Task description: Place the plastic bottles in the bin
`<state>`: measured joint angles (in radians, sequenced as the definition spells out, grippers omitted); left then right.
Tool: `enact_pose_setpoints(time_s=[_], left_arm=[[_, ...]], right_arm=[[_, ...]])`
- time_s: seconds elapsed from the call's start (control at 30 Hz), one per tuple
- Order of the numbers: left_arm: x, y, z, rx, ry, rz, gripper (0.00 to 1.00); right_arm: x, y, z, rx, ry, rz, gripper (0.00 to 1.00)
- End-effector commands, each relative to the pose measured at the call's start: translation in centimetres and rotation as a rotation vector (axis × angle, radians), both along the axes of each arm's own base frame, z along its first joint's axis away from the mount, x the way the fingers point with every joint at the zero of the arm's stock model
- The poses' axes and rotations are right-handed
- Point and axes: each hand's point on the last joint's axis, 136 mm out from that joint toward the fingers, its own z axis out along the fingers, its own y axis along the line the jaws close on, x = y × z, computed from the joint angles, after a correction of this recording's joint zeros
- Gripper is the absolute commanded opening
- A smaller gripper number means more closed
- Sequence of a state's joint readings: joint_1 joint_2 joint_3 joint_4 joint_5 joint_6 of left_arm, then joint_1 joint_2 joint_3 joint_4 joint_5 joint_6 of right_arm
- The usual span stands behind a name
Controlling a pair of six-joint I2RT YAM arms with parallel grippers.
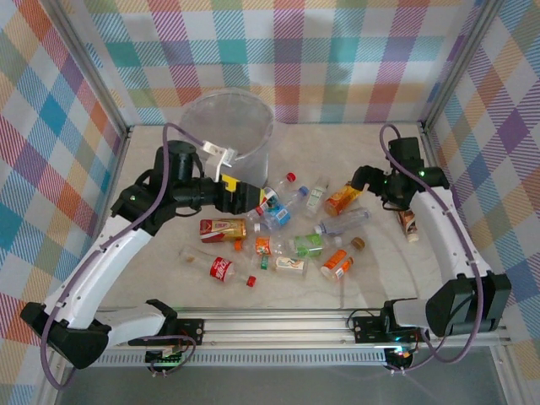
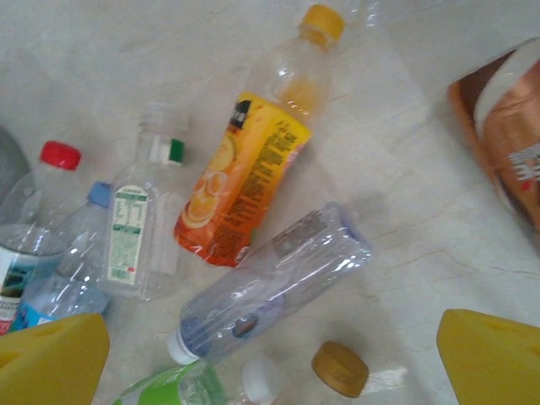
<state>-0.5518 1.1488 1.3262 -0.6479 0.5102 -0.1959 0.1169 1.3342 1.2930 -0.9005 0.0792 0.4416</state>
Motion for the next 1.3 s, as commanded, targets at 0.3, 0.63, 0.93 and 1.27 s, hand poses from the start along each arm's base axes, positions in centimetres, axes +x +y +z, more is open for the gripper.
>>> enact_pose_setpoints(time_s=[0.3,0.63,0.93,1.27], left_arm=[[-3.6,-3.7,-1.3,-0.034,0.009,-0.100,1.00],[-4.3,-5.6,-4.1,-0.077,0.027,-0.067,1.00],[-5.5,-6.2,-5.5,-0.059,0.021,-0.105,1.00],[-6.9,-5.7,-5.8,-0.084,0.024,-0.149,1.00]], right_arm=[[0.1,-3.8,-2.5,-0.209,0.037,0.069,1.00],[2.3,-6.7,-5.9,-0.333,0.114,0.106,0.99],[3.4,-10.8,-7.9,-0.353,0.177,0.000,0.98],[3.4,-11.7,-11.4,-0.257,0.260,-0.025,0.95]])
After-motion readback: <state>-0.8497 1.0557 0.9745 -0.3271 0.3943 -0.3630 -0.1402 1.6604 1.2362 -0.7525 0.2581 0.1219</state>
